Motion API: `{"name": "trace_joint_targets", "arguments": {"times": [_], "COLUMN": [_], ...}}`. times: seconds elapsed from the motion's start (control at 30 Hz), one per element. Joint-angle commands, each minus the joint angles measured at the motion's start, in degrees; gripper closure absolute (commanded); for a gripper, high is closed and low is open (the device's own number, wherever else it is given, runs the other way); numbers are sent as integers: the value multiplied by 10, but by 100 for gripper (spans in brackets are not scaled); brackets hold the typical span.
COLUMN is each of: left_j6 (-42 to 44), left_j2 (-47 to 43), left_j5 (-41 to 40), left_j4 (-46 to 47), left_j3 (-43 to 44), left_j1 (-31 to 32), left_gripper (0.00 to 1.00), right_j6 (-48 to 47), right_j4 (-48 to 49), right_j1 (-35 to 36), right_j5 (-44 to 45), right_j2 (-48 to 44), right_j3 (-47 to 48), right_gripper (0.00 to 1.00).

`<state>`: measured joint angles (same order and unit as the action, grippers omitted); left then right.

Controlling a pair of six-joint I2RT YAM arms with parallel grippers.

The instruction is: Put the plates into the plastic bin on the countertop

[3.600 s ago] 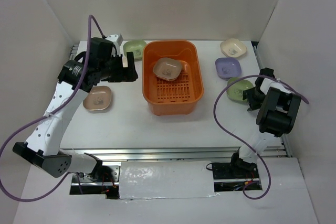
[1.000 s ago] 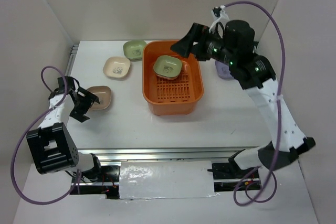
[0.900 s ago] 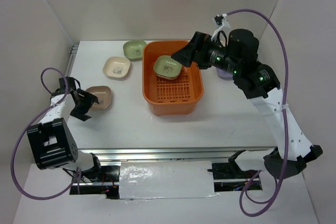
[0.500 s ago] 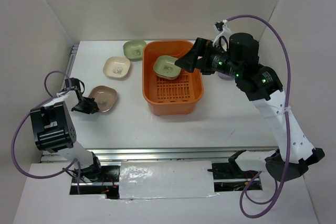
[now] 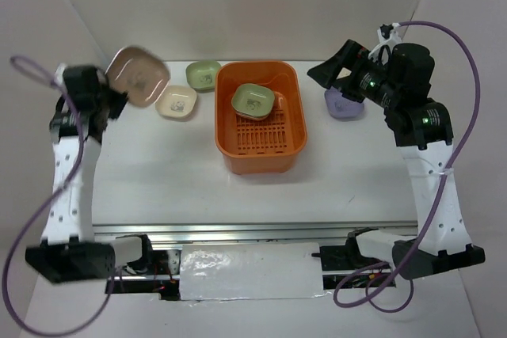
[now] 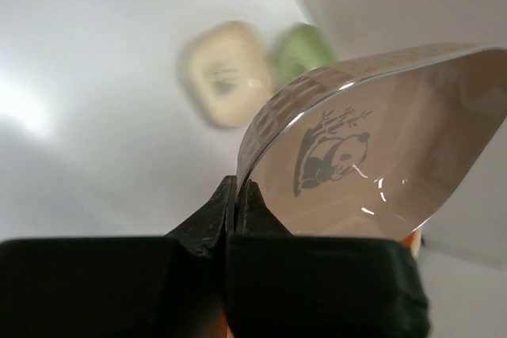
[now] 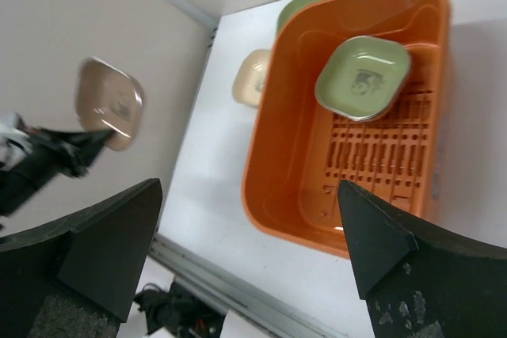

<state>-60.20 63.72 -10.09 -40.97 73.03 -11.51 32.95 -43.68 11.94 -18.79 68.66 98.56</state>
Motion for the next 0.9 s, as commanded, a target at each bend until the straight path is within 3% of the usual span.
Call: {"name": "trace_joint_targets", "arguments": {"times": [0.0,0.1,0.13,0.23,0.3,0.43,0.77,0.87], "left_j6": [132,247,270,356,377,379,419,419], "left_j2": [160,321,410,557,587,609,700,707], "left_j5": [85,154,200,226,234,276,208,184], "left_j4": [64,9,-16,-97,-78,13,20,16], "left_j3": [153,356,478,667,672,578,632,635], "left_j1": [108,171,183,232,253,271,317,322], "left_gripper": [100,100,100,100,100,100,100,75], "right_j6": [-1,-6,-6,0,5,7,-2,-2], "right_j4": [-11,-4,-4,-11,7,20,44,53], "right_j1": [-41,-96,-133,-185,-205,-225,-224,-235], "right_j5": [-24,-25,-27,-38,-53,-81,-67,-67], "right_j2": [19,44,52,81,92,95,66,70], "right_j3": [-13,-42,-52,-71,-93,-144,-215,-232], "right_gripper": [0,0,0,0,0,0,0,0]}}
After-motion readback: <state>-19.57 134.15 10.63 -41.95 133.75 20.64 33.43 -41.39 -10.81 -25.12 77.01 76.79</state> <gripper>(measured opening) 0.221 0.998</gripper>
